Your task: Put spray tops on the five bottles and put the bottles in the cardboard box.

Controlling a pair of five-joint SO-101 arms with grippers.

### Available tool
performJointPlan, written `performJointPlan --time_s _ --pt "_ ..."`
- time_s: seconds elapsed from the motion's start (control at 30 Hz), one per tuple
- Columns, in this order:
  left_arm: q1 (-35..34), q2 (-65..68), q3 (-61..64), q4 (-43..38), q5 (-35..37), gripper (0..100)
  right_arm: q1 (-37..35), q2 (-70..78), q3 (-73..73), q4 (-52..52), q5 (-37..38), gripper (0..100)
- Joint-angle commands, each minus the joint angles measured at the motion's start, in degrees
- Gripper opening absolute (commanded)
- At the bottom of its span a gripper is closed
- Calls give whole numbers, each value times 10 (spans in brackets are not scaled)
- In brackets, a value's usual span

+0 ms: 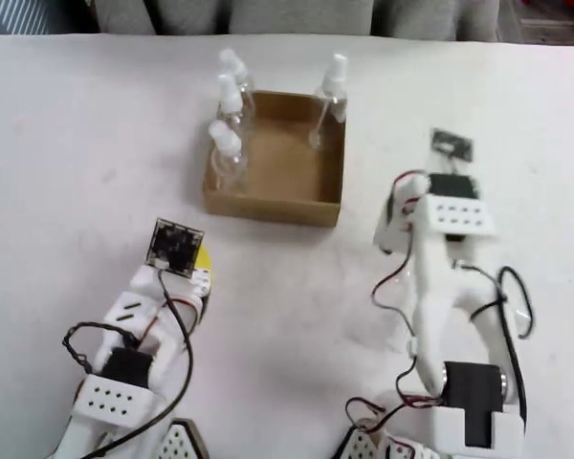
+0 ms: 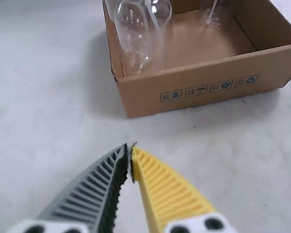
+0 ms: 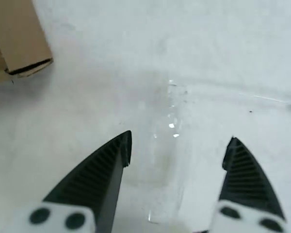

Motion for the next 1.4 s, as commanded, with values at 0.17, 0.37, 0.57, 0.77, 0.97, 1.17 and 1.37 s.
performJointPlan --time_s 0.17,0.37,0.57,0.77,0.97,1.17,1.37 --pt "-3 -12 -2 -17 -7 24 100 -5 -90 118 150 63" --pt "-3 -12 -2 -17 -7 24 80 -15 -54 148 170 88" --pt "-4 -12 -2 -17 -7 24 67 -120 33 142 174 91" --pt "-4 -12 -2 -17 -8 24 183 -166 106 58 236 92" --pt "-4 -12 -2 -17 -8 24 306 -166 129 7 318 88" --pt "-3 -12 -2 -15 -8 24 356 -166 131 -39 171 91" --pt "-3 -12 -2 -12 -8 24 360 -110 131 -104 76 92"
